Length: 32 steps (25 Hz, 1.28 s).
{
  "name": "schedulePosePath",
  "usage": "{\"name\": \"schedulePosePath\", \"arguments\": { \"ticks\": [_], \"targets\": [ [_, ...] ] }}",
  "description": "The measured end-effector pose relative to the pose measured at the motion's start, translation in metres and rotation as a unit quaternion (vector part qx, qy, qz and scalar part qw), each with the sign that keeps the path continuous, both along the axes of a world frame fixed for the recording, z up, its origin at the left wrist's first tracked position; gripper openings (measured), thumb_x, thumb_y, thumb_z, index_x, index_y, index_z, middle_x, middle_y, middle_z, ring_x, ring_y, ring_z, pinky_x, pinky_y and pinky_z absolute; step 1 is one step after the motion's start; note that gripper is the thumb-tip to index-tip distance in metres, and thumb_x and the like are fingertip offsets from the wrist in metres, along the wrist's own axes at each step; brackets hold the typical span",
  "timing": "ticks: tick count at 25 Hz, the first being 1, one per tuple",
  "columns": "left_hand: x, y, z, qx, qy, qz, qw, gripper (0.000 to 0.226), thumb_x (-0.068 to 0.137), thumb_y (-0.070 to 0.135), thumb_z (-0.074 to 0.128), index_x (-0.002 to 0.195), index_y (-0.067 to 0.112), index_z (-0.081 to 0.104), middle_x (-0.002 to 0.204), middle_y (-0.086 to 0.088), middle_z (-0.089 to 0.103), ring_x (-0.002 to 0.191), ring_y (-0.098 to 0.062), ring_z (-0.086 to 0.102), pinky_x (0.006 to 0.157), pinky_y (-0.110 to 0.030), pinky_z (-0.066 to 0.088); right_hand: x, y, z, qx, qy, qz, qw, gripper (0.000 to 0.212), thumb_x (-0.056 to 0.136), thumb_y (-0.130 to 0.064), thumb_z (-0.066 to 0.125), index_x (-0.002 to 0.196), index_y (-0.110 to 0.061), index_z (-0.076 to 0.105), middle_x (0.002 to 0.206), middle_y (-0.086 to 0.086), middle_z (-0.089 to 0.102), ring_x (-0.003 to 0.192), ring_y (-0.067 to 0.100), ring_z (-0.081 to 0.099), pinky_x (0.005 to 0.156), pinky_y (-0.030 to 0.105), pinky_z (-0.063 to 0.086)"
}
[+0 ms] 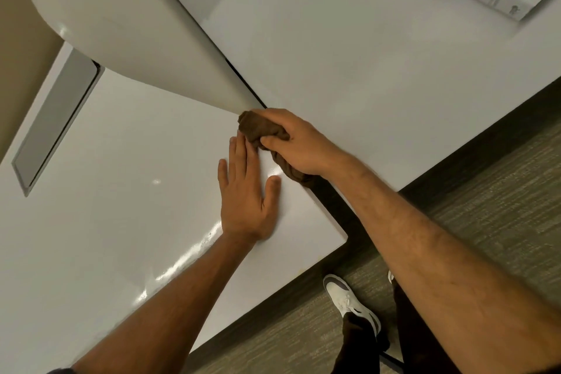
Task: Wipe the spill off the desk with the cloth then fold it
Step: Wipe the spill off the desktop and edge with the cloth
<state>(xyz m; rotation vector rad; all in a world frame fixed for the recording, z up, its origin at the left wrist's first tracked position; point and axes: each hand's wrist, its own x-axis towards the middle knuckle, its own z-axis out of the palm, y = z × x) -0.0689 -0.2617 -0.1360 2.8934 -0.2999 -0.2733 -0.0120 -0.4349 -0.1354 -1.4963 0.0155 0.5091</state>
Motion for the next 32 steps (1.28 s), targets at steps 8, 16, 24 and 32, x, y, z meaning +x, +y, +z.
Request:
{"name": "schedulePosePath", "arguments": {
  "ticks": [8, 16, 24, 32],
  "targets": [
    [0.0, 0.001, -0.001, -0.013, -0.006, -0.001, 1.0, 0.073, 0.105, 0.05, 0.03, 0.166, 0.023, 0.001, 0.174, 0.005, -0.003, 0.16, -0.012, -0.006, 0.129, -0.043, -0.002, -0.014, -0.002, 0.0, 0.017, 0.024, -0.036, 0.999, 0.042, 0.097, -0.048, 0.056, 0.137, -0.035, 0.056, 0.131, -0.015, 0.057, 0.115, 0.003, 0.057, 0.098, 0.024, 0.047],
    [0.001, -0.003, 0.005, -0.007, 0.008, 0.001, 1.0, 0.075, 0.104, 0.054, 0.024, 0.166, 0.018, 0.004, 0.174, 0.003, -0.006, 0.16, -0.013, -0.009, 0.13, -0.047, 0.001, -0.048, -0.009, -0.003, -0.065, -0.011, -0.033, 0.997, 0.042, 0.099, -0.039, 0.058, 0.14, -0.037, 0.05, 0.133, -0.01, 0.058, 0.118, 0.011, 0.057, 0.103, 0.036, 0.05],
    [0.0, -0.002, 0.007, 0.007, 0.012, -0.006, 1.0, 0.077, 0.103, 0.056, 0.023, 0.166, 0.018, 0.0, 0.174, 0.003, -0.01, 0.16, -0.014, -0.01, 0.13, -0.046, -0.002, -0.104, -0.025, -0.001, -0.089, -0.024, -0.024, 0.995, 0.043, 0.096, -0.044, 0.057, 0.137, -0.046, 0.046, 0.132, -0.024, 0.052, 0.115, -0.001, 0.055, 0.094, 0.021, 0.05],
    [-0.001, 0.0, 0.006, 0.005, 0.015, -0.008, 1.0, 0.078, 0.102, 0.054, 0.026, 0.166, 0.019, -0.002, 0.174, 0.005, -0.011, 0.161, -0.015, -0.009, 0.13, -0.049, 0.001, -0.057, -0.041, 0.001, -0.021, 0.107, -0.121, 0.987, 0.021, 0.098, -0.049, 0.052, 0.118, -0.043, 0.056, 0.105, -0.014, 0.065, 0.096, 0.005, 0.064, 0.067, 0.015, 0.049]
  ]
}}
